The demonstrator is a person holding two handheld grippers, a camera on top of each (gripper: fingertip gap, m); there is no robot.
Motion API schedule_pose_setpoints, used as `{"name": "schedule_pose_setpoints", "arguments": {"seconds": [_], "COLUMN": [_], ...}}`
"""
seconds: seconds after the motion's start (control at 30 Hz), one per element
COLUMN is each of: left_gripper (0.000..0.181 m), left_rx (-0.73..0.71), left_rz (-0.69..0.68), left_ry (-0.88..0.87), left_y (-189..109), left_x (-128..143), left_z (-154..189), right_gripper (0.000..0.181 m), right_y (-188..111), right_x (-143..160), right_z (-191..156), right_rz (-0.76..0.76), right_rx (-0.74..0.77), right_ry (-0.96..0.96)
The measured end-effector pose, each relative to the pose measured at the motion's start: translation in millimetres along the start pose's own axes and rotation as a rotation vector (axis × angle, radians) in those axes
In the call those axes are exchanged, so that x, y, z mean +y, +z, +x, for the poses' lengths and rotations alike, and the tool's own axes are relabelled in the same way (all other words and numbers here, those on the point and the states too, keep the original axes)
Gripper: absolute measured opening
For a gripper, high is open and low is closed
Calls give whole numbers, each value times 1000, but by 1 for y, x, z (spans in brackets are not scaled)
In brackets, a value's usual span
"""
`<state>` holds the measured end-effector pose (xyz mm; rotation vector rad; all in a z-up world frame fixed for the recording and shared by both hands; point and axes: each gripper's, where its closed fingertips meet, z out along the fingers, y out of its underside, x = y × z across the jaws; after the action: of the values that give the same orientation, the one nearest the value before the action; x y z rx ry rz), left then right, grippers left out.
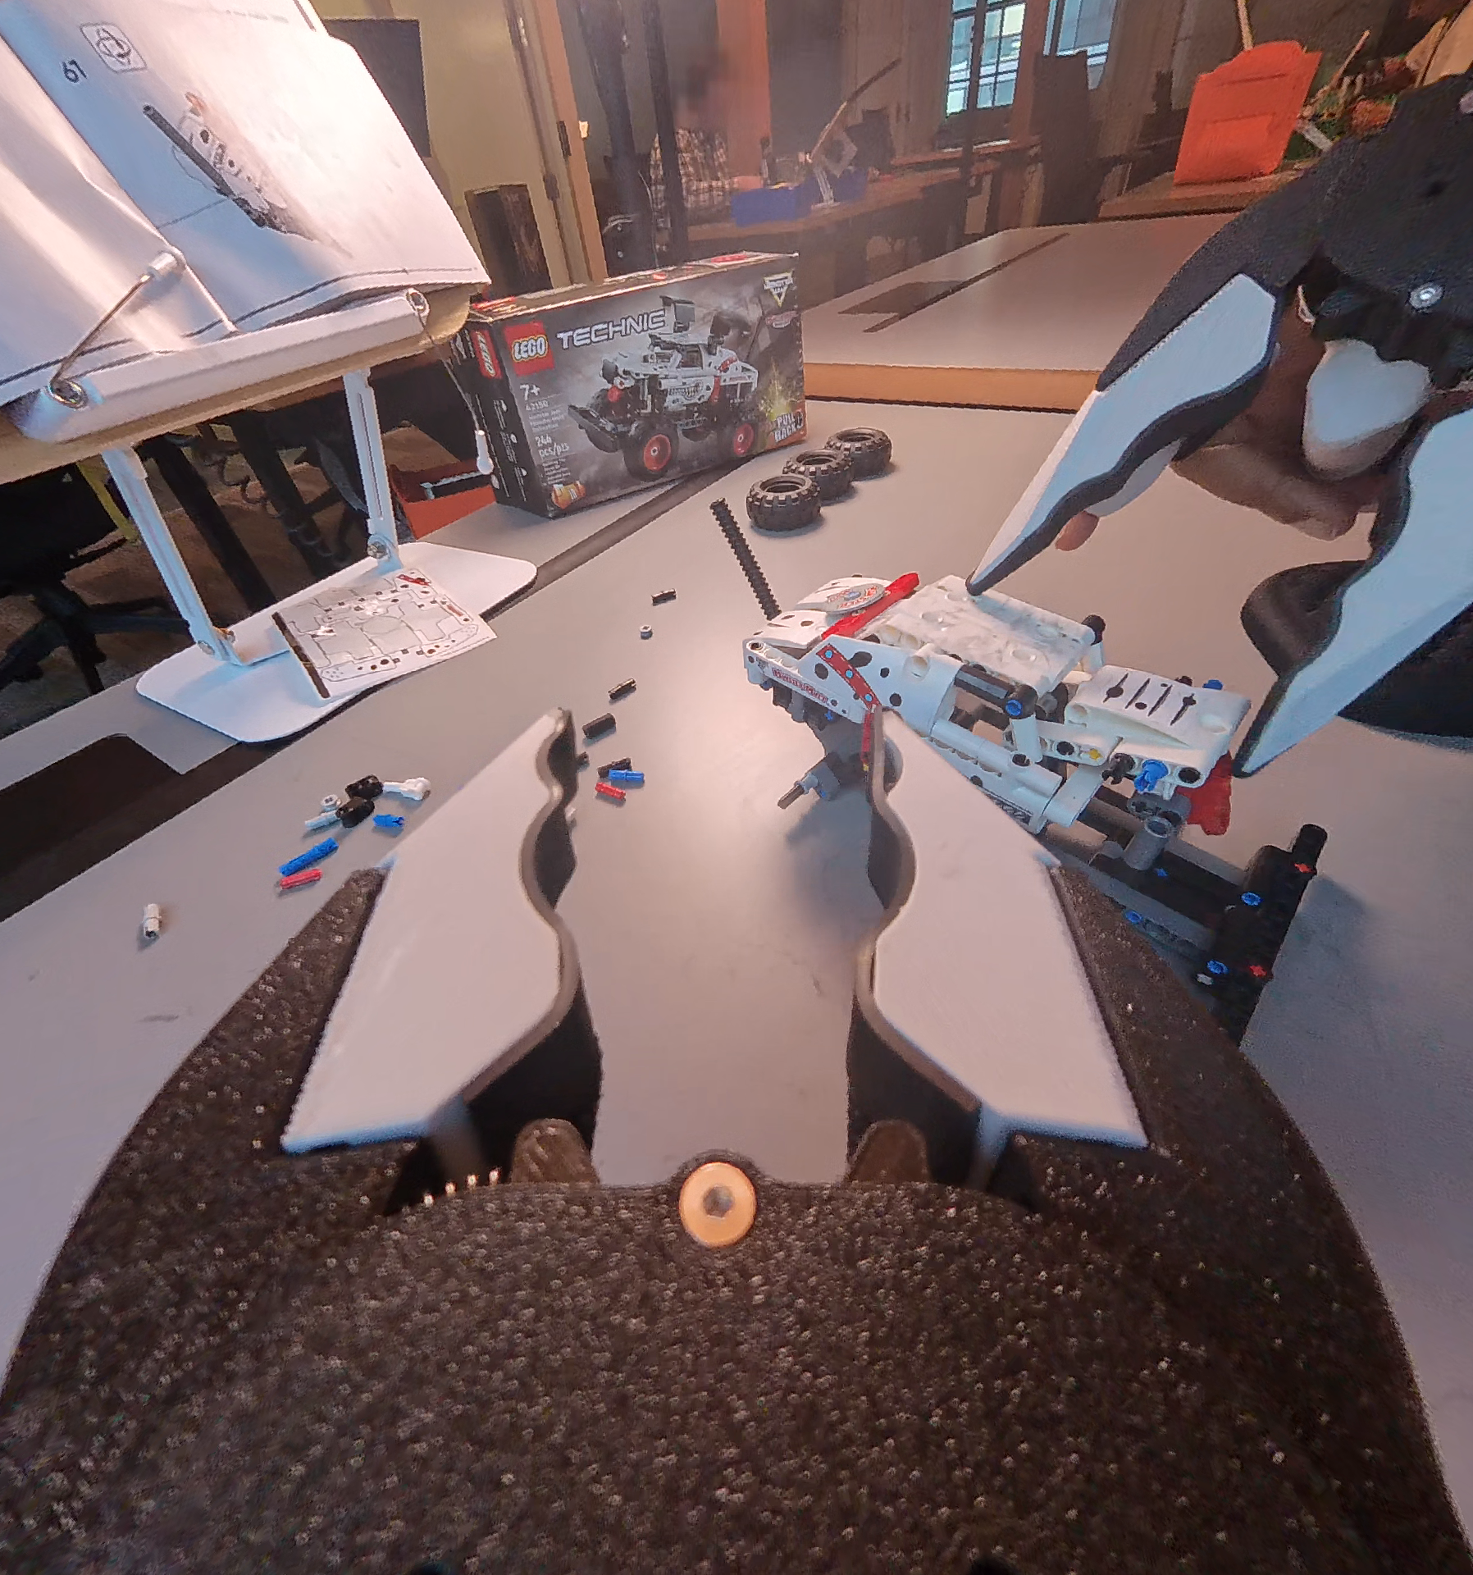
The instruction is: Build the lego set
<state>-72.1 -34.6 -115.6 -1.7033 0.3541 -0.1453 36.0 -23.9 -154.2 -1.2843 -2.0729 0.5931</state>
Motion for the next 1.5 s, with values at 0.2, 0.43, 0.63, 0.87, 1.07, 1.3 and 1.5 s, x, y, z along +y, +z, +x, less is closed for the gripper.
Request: {"name": "schedule_pose_setpoints", "arguments": {"seconds": [0.2,0.43,0.63,0.87,1.07,1.3,1.5], "left_gripper": [68,68,63,61,62,63,63], "left_rx": [2,-5,15,-56,-59,-49,-51], "left_rz": [-46,-67,-73,-16,-22,-48,-56], "left_ry": [20,4,-13,-72,-106,-120,-106], "left_y": [5,6,6,-3,-3,2,4], "left_x": [10,15,16,5,9,18,20], "left_z": [3,1,6,-10,-15,-14,-13], "right_gripper": [80,99,72,67,77,84,70], "right_y": [-33,-51,5,-9,-8,-31,-64], "right_x": [51,55,56,84,77,38,-18], "right_z": [42,84,93,111,115,126,239], "right_rz": [-106,-76,-145,-244,-236,56,448], "right_rx": [-20,36,-47,-286,-293,-199,230], "right_ry": [-156,121,-58,-347,-306,-135,112]}}
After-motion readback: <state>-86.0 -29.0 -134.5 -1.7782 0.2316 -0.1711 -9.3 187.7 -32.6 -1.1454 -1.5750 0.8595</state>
